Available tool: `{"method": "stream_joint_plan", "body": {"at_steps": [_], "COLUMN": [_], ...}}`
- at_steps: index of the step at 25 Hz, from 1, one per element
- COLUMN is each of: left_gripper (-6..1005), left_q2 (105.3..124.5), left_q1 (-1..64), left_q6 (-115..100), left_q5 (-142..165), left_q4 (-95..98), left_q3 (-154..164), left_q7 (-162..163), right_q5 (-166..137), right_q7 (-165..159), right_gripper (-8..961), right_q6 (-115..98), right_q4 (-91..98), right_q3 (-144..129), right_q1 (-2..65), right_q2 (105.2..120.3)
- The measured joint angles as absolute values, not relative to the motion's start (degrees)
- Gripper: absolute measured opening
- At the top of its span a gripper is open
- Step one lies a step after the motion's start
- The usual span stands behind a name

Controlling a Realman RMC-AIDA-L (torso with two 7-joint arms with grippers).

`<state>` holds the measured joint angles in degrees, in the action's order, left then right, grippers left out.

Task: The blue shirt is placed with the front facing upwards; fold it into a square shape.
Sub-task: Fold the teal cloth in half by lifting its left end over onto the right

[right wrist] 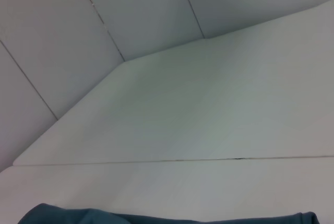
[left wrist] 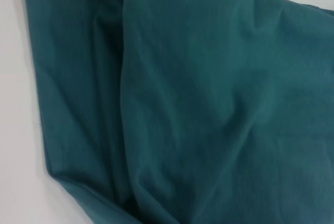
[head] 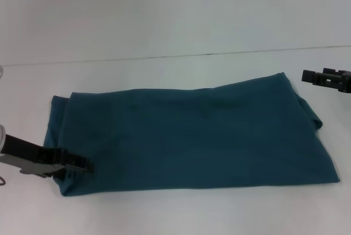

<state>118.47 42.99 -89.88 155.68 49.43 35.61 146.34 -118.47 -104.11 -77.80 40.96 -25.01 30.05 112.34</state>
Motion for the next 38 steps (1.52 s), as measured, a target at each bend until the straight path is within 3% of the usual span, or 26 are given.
{"method": "stream_joint_plan", "body": {"at_steps": [38], "left_gripper": [825], "left_q2": [117.42], "left_q1": [39.81], "left_q6": [-91.17], "left_q5": [161.80], "left_q4": [51.86], "left_q3": [35.34], "left_q7": [146.93], "right_q5": [-118.47], "right_q7": [-104.08], "right_gripper": [931], "right_q6": [-77.61], "right_q4": [40.96], "right_q3": [-24.97], "right_q1": [30.59], "right_q2": [112.11]}}
